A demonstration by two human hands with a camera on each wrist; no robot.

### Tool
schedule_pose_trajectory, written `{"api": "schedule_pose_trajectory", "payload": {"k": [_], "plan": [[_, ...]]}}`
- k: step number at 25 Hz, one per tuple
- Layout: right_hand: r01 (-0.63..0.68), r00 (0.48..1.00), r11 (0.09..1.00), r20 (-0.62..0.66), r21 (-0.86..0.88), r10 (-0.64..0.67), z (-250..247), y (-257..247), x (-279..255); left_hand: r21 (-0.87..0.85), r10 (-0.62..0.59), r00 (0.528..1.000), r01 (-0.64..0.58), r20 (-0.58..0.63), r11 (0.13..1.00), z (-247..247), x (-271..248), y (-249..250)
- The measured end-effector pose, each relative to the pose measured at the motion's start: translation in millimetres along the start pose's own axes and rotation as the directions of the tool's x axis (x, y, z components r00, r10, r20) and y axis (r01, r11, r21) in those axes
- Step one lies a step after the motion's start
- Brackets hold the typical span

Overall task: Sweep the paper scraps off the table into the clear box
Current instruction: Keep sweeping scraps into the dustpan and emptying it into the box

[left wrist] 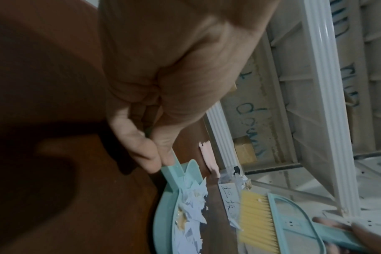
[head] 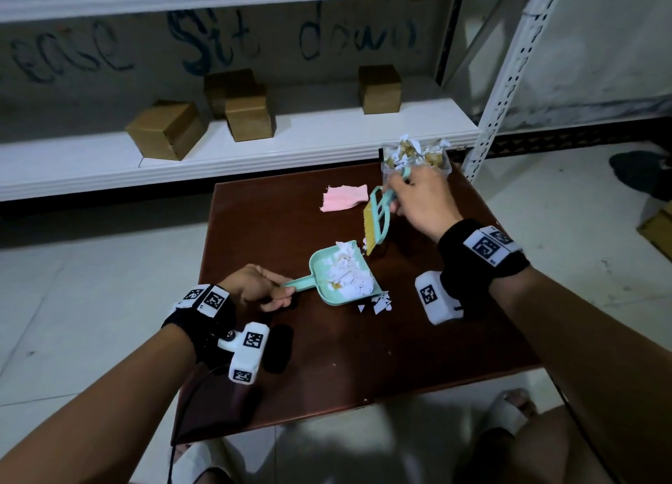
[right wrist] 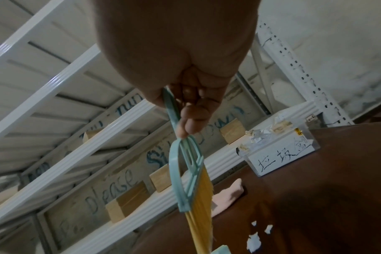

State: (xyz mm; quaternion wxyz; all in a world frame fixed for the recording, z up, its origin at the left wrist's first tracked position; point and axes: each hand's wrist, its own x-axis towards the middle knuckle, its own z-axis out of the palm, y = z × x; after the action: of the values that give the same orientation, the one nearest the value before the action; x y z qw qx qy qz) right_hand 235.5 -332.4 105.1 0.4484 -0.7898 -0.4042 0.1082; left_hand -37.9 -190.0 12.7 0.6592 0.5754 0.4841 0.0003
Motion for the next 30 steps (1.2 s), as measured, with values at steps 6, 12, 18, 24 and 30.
{"api": "schedule_pose_trajectory", "payload": {"k": [6, 12, 18, 24, 30], "plan": [[-0.097, 0.95, 0.976, -0.274, 0.193, 0.149, -44, 7, 20, -0.148, 0.024, 1.0, -0.025, -0.01, 0.989, 6, -1, 16], [-0.094, 0.851, 0.954, -0.474, 0.286, 0.226, -99, 24, 39, -0.273, 0.119, 0.989, -0.138, -0.085, 0.952, 33, 13, 73], [-0.105, 0.805, 0.954, -0.54, 0.28, 0.247, -124, 43, 51, -0.26, 0.198, 0.976, -0.216, -0.094, 0.941, 86, 37, 147], [-0.077, 0.784, 0.945, -0.567, 0.317, 0.254, -136, 53, 59, -0.273, 0.143, 0.988, -0.154, -0.06, 0.95, 133, 80, 199], [0.031, 0.893, 0.832, -0.389, 0.554, 0.226, -114, 63, 78, -0.323, 0.125, 0.99, -0.14, -0.069, 0.936, 155, 95, 213]]}}
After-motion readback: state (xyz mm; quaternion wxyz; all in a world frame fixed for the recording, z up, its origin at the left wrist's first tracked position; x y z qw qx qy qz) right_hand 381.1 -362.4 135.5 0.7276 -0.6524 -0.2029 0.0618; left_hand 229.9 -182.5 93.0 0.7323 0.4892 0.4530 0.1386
